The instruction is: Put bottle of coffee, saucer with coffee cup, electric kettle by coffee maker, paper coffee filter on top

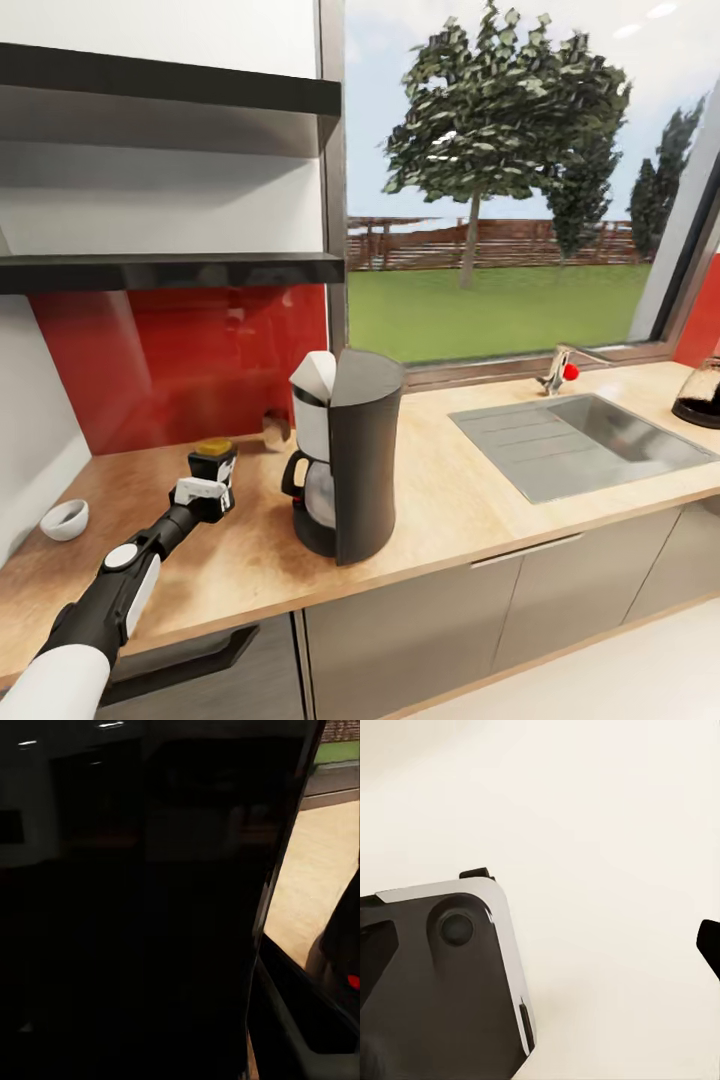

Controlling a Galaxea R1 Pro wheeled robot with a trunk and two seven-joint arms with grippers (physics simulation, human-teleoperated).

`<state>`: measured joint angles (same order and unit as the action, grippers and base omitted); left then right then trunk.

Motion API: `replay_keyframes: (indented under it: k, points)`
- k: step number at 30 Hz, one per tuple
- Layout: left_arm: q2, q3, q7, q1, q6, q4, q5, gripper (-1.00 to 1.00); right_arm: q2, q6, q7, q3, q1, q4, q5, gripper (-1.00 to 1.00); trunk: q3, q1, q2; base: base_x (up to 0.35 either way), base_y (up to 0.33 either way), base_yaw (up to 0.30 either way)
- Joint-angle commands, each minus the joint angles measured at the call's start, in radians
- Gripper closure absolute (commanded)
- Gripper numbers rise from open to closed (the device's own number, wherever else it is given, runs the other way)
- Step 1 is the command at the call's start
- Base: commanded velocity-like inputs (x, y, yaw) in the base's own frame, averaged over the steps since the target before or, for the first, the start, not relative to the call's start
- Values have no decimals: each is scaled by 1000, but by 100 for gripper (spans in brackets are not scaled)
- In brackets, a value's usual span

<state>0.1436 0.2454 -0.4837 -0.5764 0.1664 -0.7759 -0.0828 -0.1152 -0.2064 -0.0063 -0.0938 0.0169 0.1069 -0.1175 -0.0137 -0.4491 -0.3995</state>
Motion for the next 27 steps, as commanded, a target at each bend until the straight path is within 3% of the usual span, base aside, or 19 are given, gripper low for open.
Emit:
replay_keyframes:
  k: [1,8,17,27]
  points:
    - [-1,5,-5,-1,7,2,-10,100,0,-4,2,-4,0,-1,-7,-100,0,-1,-1,325,0,0]
    - [-1,7,-1,1,10,9,-8,100,0,-4,2,-6,0,-1,-7,-100,0,-1,-1,252,46,0]
    - [-5,7,-1,2,20,12,-6,100,-1,-4,3,-3,1,-3,-6,-100,0,-1,-1,15,3,-41]
    - [-7,8,-1,4,28,76,-5,100,0,-1,5,-3,0,-1,-5,-100,0,-1,-1,0,0,-93]
